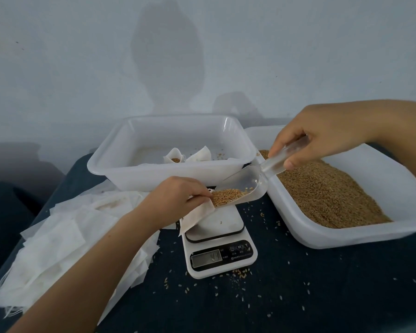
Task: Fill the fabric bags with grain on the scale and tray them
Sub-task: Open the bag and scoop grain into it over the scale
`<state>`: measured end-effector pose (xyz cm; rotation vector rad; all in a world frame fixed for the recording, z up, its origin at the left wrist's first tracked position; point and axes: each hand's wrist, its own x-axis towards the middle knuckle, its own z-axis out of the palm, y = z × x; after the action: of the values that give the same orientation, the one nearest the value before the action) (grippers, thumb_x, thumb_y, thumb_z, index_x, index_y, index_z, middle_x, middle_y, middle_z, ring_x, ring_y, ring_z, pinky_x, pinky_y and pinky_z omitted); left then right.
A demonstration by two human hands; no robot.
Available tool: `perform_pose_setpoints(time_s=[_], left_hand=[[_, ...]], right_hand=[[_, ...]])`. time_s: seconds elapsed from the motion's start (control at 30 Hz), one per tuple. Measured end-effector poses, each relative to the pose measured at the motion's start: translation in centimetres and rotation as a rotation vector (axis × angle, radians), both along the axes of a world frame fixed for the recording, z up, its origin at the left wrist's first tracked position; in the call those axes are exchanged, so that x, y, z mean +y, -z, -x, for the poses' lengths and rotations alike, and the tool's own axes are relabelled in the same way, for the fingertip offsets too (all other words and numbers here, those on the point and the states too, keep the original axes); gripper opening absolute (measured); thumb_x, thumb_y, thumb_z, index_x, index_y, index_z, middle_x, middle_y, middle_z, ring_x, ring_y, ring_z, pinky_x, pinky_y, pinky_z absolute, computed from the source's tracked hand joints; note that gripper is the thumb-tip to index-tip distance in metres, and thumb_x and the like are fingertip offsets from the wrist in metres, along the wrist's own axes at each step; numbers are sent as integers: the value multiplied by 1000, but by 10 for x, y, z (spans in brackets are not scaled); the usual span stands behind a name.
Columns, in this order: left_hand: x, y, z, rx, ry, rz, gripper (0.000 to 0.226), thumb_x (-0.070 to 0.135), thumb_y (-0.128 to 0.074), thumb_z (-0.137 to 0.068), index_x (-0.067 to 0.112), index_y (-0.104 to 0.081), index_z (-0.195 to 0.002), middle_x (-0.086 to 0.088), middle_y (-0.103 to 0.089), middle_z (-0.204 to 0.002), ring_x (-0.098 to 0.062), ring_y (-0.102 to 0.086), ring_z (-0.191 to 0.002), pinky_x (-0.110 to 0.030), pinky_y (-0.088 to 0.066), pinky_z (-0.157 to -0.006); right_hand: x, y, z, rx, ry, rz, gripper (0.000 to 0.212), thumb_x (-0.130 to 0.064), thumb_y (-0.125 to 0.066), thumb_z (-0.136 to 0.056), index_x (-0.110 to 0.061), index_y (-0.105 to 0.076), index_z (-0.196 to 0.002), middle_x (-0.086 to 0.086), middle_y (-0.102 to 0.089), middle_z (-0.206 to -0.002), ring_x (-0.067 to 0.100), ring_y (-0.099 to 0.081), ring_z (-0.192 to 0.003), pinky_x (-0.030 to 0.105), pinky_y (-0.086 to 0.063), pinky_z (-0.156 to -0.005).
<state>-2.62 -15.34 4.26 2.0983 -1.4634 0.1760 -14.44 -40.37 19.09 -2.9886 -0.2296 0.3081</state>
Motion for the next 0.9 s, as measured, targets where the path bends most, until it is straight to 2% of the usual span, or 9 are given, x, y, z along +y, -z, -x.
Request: perform_pose_setpoints(time_s=[0.13,0.27,0.37,0.47,0.6,0.7,0.77,0.83,0.9], left_hand=[[0,1,0,-1,-5,9,14,16,-66,-85,14,-74,-96,5,-72,-94,-9,-65,-84,-33,-53,-79],[1,1,-1,-4,-16,22,13,17,-66,-85,14,-74,-95,7,-71,-92,-4,-62,-81,-26,-51,-78],[1,2,-1,3,-20,31,13,16,-66,-85,13,-74,-95,7,-71,-90,1,-58,-78,-18,-48,-77],[2,3,0,11,-25,25,13,17,-66,-85,14,-74,-95,8,-71,-91,3,-57,-78,-13,-46,-77],[2,2,0,12,-56,53,12,14,-67,-84,12,-75,-94,7,-71,-89,4,-56,-77,-2,-39,-75],[5,1,-2,50,-117,110,11,12,-68,-83,12,-75,-92,6,-71,-86,3,-56,-77,-3,-39,-73],[6,0,-2,89,-149,138,11,12,-67,-84,12,-75,-92,7,-71,-84,3,-57,-75,-7,-42,-71],[6,0,-3,120,-174,165,10,12,-67,-84,12,-75,-90,7,-70,-82,2,-58,-76,-15,-46,-73],[5,0,-4,130,-201,173,10,13,-66,-84,13,-74,-90,9,-70,-83,2,-59,-79,-15,-45,-75]], right_hand=[[1,-4,-2,0,-14,14,32,-60,-60,-66,-52,-65,-96,-26,-65,-81,-6,-57,-76,8,-38,-62],[3,-5,-3,3,-4,31,33,-60,-60,-66,-52,-66,-97,-26,-65,-83,-6,-56,-78,19,-39,-66],[1,2,-2,4,13,2,31,-57,-62,-69,-52,-65,-99,-29,-64,-85,-9,-56,-82,18,-41,-71],[-3,12,1,9,10,-34,26,-49,-66,-76,-51,-64,-101,-35,-63,-86,-12,-57,-83,16,-38,-69],[-14,27,11,-30,48,-144,37,-61,-62,-70,-51,-63,-106,-35,-64,-102,-13,-58,-93,14,-41,-77],[-22,49,23,-82,87,-243,43,-64,-57,-65,-54,-63,-106,-35,-64,-104,-14,-58,-95,10,-42,-76],[-27,67,31,-119,132,-338,39,-58,-61,-68,-54,-62,-106,-35,-64,-105,-13,-58,-99,10,-44,-81],[-31,84,39,-175,166,-431,36,-50,-64,-70,-52,-63,-106,-34,-65,-105,-11,-60,-99,6,-45,-79],[-34,98,44,-241,202,-528,36,-44,-67,-70,-48,-64,-106,-30,-67,-105,-7,-62,-97,5,-46,-77]])
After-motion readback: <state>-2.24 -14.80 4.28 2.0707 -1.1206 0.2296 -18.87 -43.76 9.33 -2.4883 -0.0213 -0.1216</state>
